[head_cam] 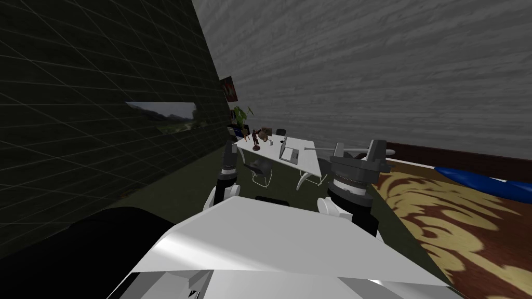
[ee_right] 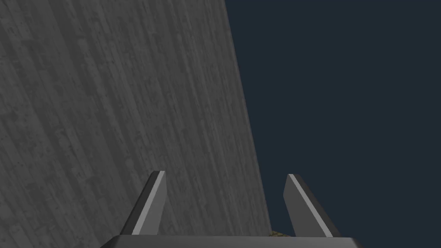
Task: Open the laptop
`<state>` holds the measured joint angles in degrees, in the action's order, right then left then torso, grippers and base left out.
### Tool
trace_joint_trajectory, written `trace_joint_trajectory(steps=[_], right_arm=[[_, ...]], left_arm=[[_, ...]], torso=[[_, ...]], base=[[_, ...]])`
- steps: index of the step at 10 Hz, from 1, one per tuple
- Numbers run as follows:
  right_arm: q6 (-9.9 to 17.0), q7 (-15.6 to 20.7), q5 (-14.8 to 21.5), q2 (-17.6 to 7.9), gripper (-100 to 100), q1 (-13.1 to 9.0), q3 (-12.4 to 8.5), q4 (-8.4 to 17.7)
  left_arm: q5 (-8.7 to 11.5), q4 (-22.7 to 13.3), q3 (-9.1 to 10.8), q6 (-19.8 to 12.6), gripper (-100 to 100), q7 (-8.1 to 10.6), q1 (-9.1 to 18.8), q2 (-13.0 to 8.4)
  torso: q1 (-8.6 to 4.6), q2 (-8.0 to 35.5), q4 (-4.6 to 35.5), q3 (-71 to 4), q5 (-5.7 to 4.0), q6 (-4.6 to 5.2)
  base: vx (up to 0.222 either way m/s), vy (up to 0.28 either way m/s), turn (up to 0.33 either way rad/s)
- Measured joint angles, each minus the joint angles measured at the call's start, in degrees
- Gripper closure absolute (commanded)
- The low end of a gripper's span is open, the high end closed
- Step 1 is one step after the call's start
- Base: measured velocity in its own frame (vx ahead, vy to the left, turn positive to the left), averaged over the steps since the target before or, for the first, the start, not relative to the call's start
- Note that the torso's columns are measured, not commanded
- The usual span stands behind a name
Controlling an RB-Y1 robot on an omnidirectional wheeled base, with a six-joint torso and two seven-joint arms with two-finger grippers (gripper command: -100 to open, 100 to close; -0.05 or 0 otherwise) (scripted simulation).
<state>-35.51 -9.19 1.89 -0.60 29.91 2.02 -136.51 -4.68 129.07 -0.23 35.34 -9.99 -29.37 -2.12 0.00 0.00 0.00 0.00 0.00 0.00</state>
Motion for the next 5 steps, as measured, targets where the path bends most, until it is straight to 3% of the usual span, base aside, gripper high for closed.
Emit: trace_joint_trajectory(steps=[2,5], right_arm=[[0.0,0.0,0.0,0.0,0,0.0,0.0,0.0],[0.0,0.0,0.0,0.0,0,0.0,0.0,-0.01]], left_arm=[[0.0,0.0,0.0,0.0,0,0.0,0.0,0.0],[0.0,0.01,0.0,0.0,0,0.0,0.0,0.0]], torso=[[0.0,5.97,6.0,-12.0,0.0,0.0],[0.0,18.45,18.46,-36.92,0.0,0.0]], base=[[0.0,0.0,0.0],[0.0,0.0,0.0]])
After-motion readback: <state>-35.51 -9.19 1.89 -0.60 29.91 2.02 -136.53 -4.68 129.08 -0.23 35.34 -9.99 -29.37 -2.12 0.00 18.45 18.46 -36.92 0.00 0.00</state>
